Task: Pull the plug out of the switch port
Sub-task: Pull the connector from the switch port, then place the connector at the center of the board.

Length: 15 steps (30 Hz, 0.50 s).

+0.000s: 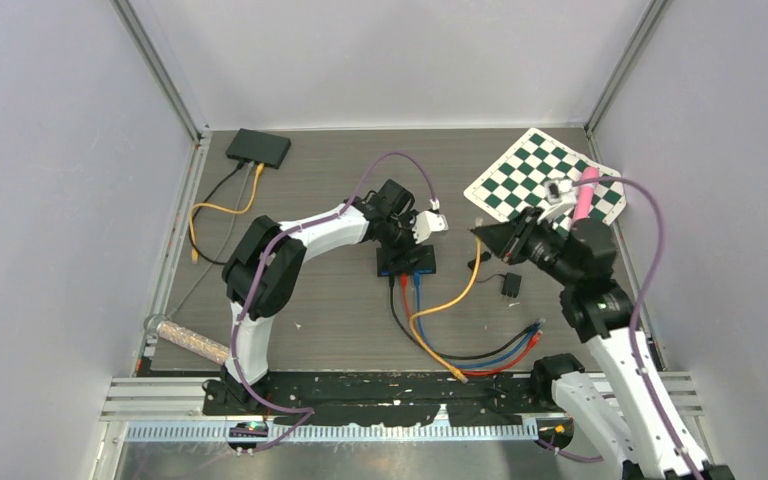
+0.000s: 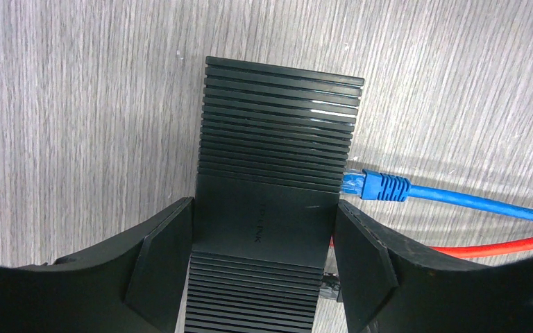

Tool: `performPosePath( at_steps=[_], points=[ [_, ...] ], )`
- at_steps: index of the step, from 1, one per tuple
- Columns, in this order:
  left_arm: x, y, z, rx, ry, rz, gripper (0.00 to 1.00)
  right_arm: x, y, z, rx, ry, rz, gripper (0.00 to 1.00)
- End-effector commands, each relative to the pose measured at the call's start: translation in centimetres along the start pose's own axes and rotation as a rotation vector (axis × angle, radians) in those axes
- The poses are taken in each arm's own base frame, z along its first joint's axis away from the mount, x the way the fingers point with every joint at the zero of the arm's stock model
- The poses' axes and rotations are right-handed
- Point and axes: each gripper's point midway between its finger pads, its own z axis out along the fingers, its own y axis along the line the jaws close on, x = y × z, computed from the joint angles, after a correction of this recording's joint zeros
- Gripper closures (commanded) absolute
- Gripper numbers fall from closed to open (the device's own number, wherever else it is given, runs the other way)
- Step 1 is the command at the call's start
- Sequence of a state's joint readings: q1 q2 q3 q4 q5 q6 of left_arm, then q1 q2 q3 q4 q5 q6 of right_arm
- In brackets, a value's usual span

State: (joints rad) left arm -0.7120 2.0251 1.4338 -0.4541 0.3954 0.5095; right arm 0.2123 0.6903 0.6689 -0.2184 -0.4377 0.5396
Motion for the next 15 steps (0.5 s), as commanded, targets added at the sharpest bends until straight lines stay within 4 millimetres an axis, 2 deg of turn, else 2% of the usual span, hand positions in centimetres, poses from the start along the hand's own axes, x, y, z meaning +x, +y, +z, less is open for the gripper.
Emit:
performPosePath(
  at_steps=[1,2,3,4,5,6,7,9,11,12,13,14,15],
  points=[
    [0.3,-0.5,0.2,0.039,0.009,-0.030,0.70,-5.6,6.9,-4.0,-0.165,-0.127,-0.155,0.95],
    [0.3,-0.5,0.2,0.039,0.010,-0.031,0.70,-6.7,8.5,-5.0,-0.205,-0.148,-0.190,0.95],
    [0.3,-0.5,0.2,0.039,0.009,-0.031,0.70,-6.7,8.9,-5.4,-0.210,-0.140,-0.199,0.95],
    [0.3,-0.5,0.2,0.038,0.009,-0.031,0.70,-7.7,10.0,-6.3,-0.226,-0.161,-0.244,0.95],
    [0.3,-0.5,0.2,0.038,0.009,-0.031,0.70,-7.7,10.1,-6.7,-0.216,-0.152,-0.251,0.95],
    [0.3,-0.5,0.2,0.038,0.010,-0.032,0.70,-8.8,11.1,-7.7,-0.221,-0.187,-0.297,0.95],
    [0.3,-0.5,0.2,0.038,0.010,-0.033,0.70,-8.9,11.2,-8.1,-0.210,-0.185,-0.306,0.95],
    [0.4,-0.5,0.2,0.038,0.011,-0.033,0.70,-10.4,11.7,-9.6,-0.161,-0.233,-0.349,0.95],
    [0.3,-0.5,0.2,0.038,0.010,-0.032,0.70,-11.2,10.0,-10.0,-0.047,-0.252,-0.373,0.95],
    [0.3,-0.6,0.3,0.039,0.010,-0.032,0.70,-11.9,8.5,-10.1,0.045,-0.281,-0.383,0.95],
    [0.3,-0.5,0.2,0.038,0.010,-0.033,0.70,-12.4,6.2,-10.2,0.165,-0.302,-0.364,0.95],
    [0.3,-0.6,0.3,0.039,0.011,-0.032,0.70,-12.5,4.8,-10.3,0.234,-0.312,-0.347,0.95],
    [0.3,-0.5,0.2,0.037,0.010,-0.033,0.70,-12.9,1.7,-10.6,0.386,-0.352,-0.302,0.95]
  ],
)
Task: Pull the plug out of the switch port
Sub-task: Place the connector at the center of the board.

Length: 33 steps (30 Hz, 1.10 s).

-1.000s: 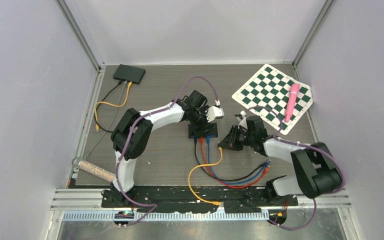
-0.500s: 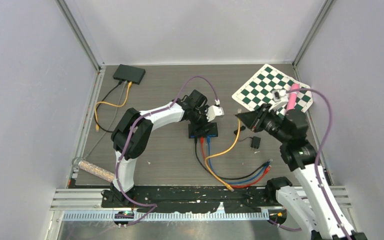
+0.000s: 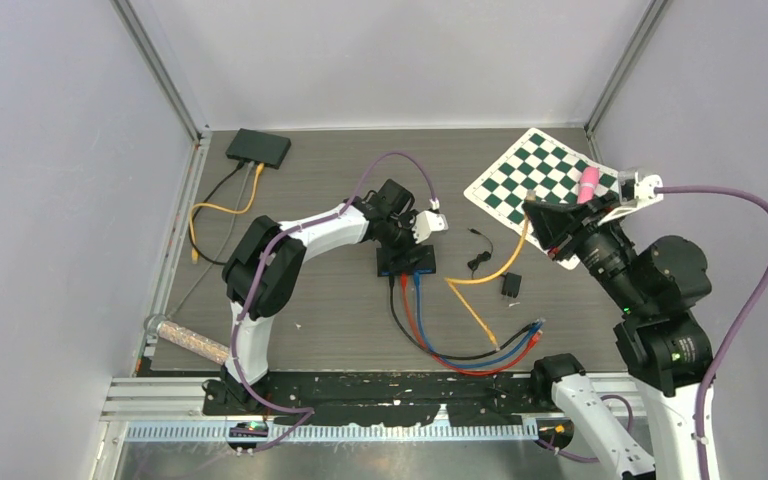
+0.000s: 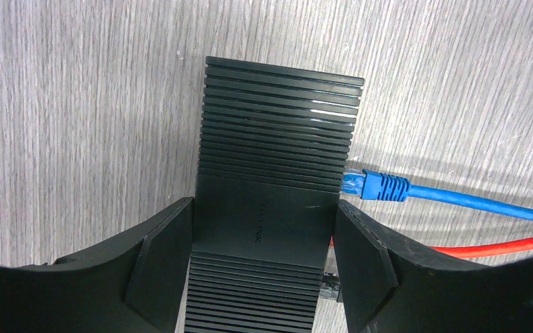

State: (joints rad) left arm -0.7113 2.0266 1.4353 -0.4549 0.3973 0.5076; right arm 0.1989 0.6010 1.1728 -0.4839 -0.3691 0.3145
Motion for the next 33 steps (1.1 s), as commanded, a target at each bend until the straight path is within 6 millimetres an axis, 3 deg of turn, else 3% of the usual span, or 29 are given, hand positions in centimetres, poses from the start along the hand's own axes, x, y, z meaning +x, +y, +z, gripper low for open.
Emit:
performPosePath(
  at_steps=[1,2,5,11,19,23,24,25,26,27,28,33],
  points=[
    [0.3,-0.5,0.2,0.037,0.011,-0.029,0.70,2.5,-9.6,-1.7,0.504,0.026,-0.019,0.95],
    [0.4,-0.5,0.2,0.038,0.010,-0.031,0.70,3.4,-11.5,-2.0,0.591,0.025,-0.022,0.95],
    [0.4,-0.5,0.2,0.038,0.011,-0.033,0.70,5.2,-13.5,-0.8,0.635,0.083,-0.035,0.95],
    [0.3,-0.5,0.2,0.041,0.009,-0.036,0.70,8.1,-15.9,2.0,0.595,0.188,0.006,0.95],
    [0.4,-0.5,0.1,0.051,0.009,-0.041,0.70,13.8,-14.9,7.6,0.319,0.461,0.175,0.95],
    [0.3,-0.5,0.1,0.049,0.008,-0.041,0.70,15.3,-17.9,9.4,0.367,0.528,0.225,0.94],
    [0.4,-0.5,0.1,0.050,0.009,-0.041,0.70,17.0,-18.9,9.8,0.382,0.589,0.252,0.94],
    [0.4,-0.6,0.1,0.051,0.009,-0.039,0.70,16.7,-19.4,10.5,0.383,0.596,0.246,0.93],
    [0.4,-0.6,0.1,0.053,0.008,-0.039,0.70,18.5,-20.6,10.9,0.402,0.654,0.276,0.93],
    [0.4,-0.5,0.1,0.052,0.008,-0.039,0.70,18.4,-21.0,11.6,0.400,0.658,0.273,0.93],
    [0.4,-0.6,0.1,0.054,0.008,-0.038,0.70,19.8,-21.8,12.1,0.402,0.696,0.289,0.90],
    [0.3,-0.5,0.1,0.054,0.006,-0.043,0.70,22.8,-25.4,14.6,0.448,0.764,0.313,0.84]
  ],
)
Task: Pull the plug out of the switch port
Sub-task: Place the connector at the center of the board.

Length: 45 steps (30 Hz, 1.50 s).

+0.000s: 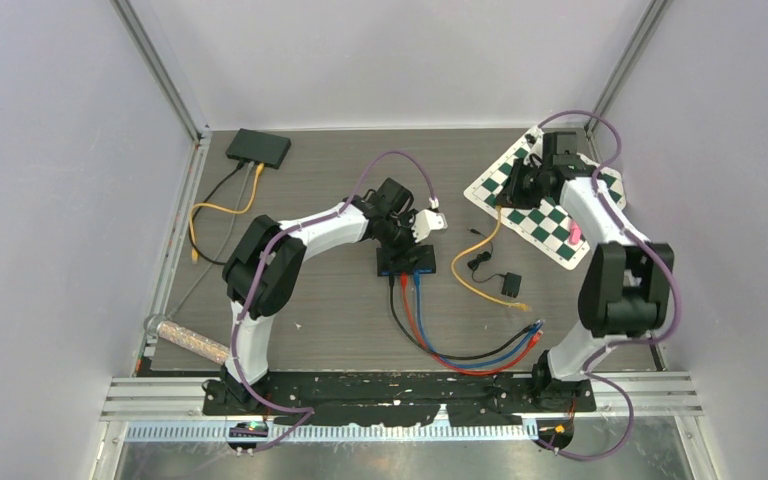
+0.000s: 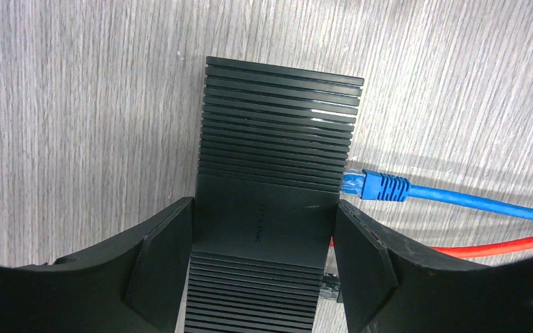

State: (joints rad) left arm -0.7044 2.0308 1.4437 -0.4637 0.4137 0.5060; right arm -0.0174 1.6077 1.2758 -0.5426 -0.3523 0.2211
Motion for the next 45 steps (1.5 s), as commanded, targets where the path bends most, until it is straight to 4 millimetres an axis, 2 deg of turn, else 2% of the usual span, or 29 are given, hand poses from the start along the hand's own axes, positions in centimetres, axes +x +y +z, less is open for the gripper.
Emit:
performPosePath(
  at_steps=[1,4,5,6,7,9,10,11,14,16,20,24,25,26,27,28,29,32,34,35,38,41,44,45],
  points=[
    [0.4,-0.6,0.2,0.044,0.013,-0.035,0.70,-1.9,0.0,2.1,-0.027,0.015,-0.022,0.83],
    [0.4,-0.5,0.1,0.044,0.013,-0.038,0.70,-2.2,-0.4,4.5,-0.052,0.059,-0.033,0.80],
    [0.4,-0.5,0.1,0.044,0.014,-0.039,0.70,-2.8,-0.1,4.6,-0.066,0.061,-0.049,0.79],
    [0.4,-0.5,0.1,0.046,0.012,-0.039,0.70,-2.0,-0.5,5.4,-0.060,0.104,-0.036,0.77],
    [0.4,-0.5,0.2,0.046,0.012,-0.039,0.70,-2.6,-0.4,5.4,-0.062,0.097,-0.043,0.74],
    [0.4,-0.5,0.1,0.048,0.012,-0.040,0.70,-2.6,-0.8,5.7,-0.045,0.104,-0.038,0.64],
    [0.4,-0.5,0.2,0.048,0.013,-0.041,0.70,-2.9,-0.7,5.5,-0.041,0.094,-0.040,0.55],
    [0.4,-0.5,0.2,0.049,0.013,-0.041,0.70,-2.8,-1.0,5.4,-0.024,0.090,-0.036,0.51],
    [0.3,-0.5,0.1,0.050,0.011,-0.044,0.70,-3.6,-1.2,3.4,0.036,0.034,-0.045,0.34],
    [0.4,-0.5,0.1,0.051,0.013,-0.045,0.70,-4.0,-1.3,2.0,0.064,-0.001,-0.055,0.31],
    [0.3,-0.5,0.1,0.052,0.012,-0.045,0.70,-3.3,1.3,-0.5,-0.022,-0.053,-0.027,0.30],
    [0.3,-0.5,0.1,0.053,0.012,-0.048,0.70,-0.1,2.5,-2.4,-0.074,-0.074,-0.006,0.31],
    [0.3,-0.5,0.1,0.053,0.012,-0.049,0.70,1.5,2.5,-2.8,-0.082,-0.063,0.003,0.32],
    [0.3,-0.4,0.1,0.053,0.013,-0.048,0.70,1.9,3.1,-3.2,-0.117,-0.074,0.006,0.32],
    [0.3,-0.5,0.1,0.055,0.013,-0.049,0.70,3.5,4.1,-3.5,-0.152,-0.070,-0.012,0.33],
    [0.3,-0.5,0.1,0.056,0.013,-0.048,0.70,5.5,4.2,-3.3,-0.170,-0.036,0.009,0.33],
    [0.3,-0.5,0.1,0.056,0.012,-0.049,0.70,5.7,5.0,-4.2,-0.191,-0.063,-0.005,0.33],
    [0.3,-0.5,0.1,0.056,0.013,-0.050,0.69,8.0,3.9,-4.9,-0.139,-0.070,0.047,0.33],
    [0.3,-0.4,0.1,0.054,0.013,-0.050,0.66,9.1,4.0,-5.2,-0.156,-0.086,0.068,0.34],
    [0.3,-0.4,0.1,0.053,0.015,-0.052,0.65,9.1,4.6,-5.3,-0.187,-0.101,0.076,0.34],
    [0.4,-0.3,0.1,0.045,0.018,-0.061,0.61,10.8,5.9,-5.8,-0.255,-0.103,0.089,0.34],
    [0.1,-0.4,-0.2,0.046,0.002,-0.056,0.50,12.5,7.1,-5.7,-0.282,-0.070,0.083,0.35],
    [-0.5,-0.7,-0.9,0.064,-0.035,-0.050,0.27,13.8,7.5,-5.4,-0.281,-0.058,0.074,0.35],
    [-0.8,-0.7,-1.2,0.062,-0.041,-0.046,0.22,13.9,7.7,-5.3,-0.286,-0.058,0.074,0.35]
  ],
)
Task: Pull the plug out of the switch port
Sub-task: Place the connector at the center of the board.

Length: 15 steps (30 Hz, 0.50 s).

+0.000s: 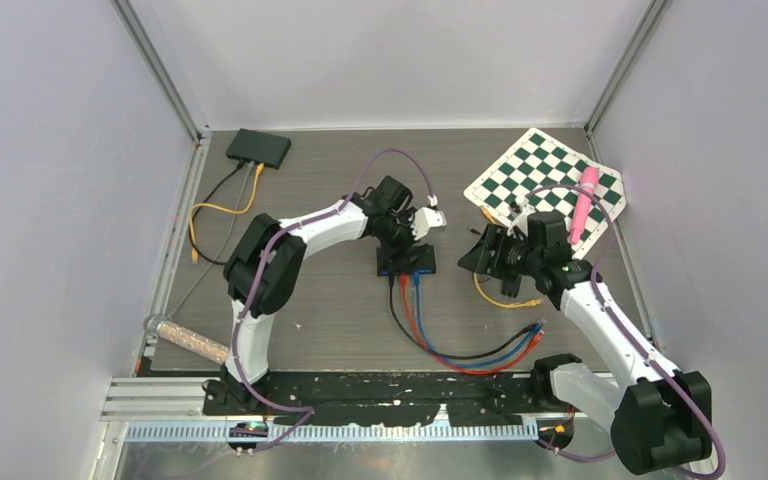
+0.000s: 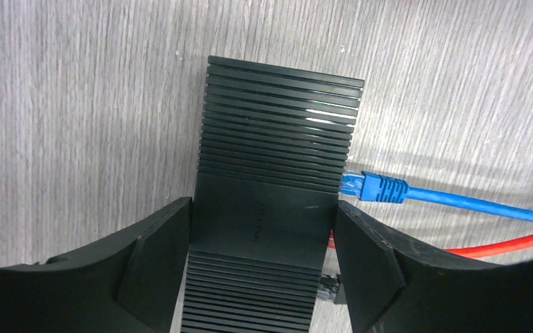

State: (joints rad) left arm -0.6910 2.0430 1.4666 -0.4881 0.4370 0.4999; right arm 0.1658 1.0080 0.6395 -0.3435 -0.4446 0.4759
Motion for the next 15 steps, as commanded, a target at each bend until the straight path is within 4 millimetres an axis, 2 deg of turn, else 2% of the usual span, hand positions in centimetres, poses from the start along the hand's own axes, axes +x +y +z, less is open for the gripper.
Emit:
performPosePath(
  at_steps=[1,3,9,11,15],
  points=[
    [-1.0,-0.8,-1.2,0.038,-0.046,-0.019,0.15,0.0,1.4,0.3,-0.048,-0.038,0.003,0.35],
    [-1.7,-0.7,-1.6,0.025,-0.073,-0.008,0.01,0.3,1.6,0.6,-0.057,-0.027,0.003,0.35],
    [-2.6,-0.6,-3.7,-0.031,-0.104,0.028,0.00,0.6,2.4,1.0,-0.068,-0.022,-0.014,0.34],
    [-2.7,-0.2,-5.2,-0.080,-0.122,0.068,0.00,0.8,2.6,1.3,-0.077,-0.010,-0.015,0.34],
    [-0.6,0.7,-7.1,-0.159,-0.089,0.156,0.00,1.1,3.5,2.1,-0.099,0.009,-0.022,0.34]
  ],
)
